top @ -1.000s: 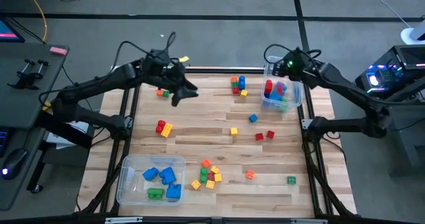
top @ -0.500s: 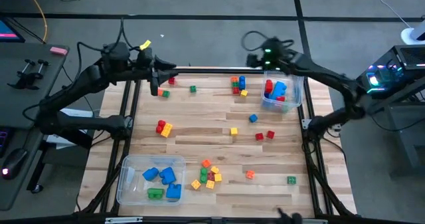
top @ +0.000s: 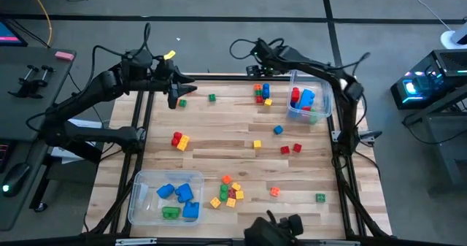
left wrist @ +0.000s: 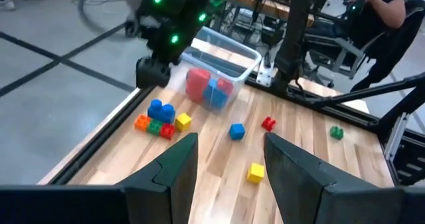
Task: Sort blocks by size
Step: Put the large blue game piece into the right transparent bin
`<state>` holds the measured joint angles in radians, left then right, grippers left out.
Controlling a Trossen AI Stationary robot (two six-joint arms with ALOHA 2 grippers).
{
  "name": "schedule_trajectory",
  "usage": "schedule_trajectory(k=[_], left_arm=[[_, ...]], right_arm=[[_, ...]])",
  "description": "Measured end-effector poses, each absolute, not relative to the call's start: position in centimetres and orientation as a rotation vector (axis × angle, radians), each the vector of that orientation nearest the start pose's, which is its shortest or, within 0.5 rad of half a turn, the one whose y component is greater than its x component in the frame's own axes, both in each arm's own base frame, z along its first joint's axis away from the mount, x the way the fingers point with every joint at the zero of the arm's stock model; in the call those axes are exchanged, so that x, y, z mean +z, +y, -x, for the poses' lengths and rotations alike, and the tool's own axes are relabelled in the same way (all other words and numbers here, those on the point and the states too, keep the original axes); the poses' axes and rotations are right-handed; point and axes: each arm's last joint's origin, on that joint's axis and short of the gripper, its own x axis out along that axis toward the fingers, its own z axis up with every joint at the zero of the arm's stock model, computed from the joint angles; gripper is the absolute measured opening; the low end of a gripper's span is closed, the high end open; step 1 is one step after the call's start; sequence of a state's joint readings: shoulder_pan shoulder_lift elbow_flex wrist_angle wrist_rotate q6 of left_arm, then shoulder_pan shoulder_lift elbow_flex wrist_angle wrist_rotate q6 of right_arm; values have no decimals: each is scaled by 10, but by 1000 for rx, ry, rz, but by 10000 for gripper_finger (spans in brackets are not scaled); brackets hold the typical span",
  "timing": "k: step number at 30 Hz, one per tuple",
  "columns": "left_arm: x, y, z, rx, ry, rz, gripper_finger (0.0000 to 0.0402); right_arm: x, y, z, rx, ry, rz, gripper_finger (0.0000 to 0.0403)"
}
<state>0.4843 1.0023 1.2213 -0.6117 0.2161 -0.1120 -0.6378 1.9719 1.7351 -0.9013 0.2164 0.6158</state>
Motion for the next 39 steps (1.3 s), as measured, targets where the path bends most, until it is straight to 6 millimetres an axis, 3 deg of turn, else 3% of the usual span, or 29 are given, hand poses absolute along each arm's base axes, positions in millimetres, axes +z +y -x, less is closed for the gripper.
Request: schedule_trajectory(k=[10, 31, 35, 39], left_arm=[[401, 84, -173, 288, 350, 262, 161], [398, 83, -172, 289, 391, 275, 161], [397, 83, -172, 289, 397, 277, 161], [397, 83, -172, 289, 397, 277, 161]], right_arm=[[217, -268, -335, -1194, 1044, -790, 261], [173, -276, -334, -1152, 1206, -921, 260], [172, -278, -332, -1151, 1212, -918, 236], [172, -278, -330, -1156, 1227, -912, 174]])
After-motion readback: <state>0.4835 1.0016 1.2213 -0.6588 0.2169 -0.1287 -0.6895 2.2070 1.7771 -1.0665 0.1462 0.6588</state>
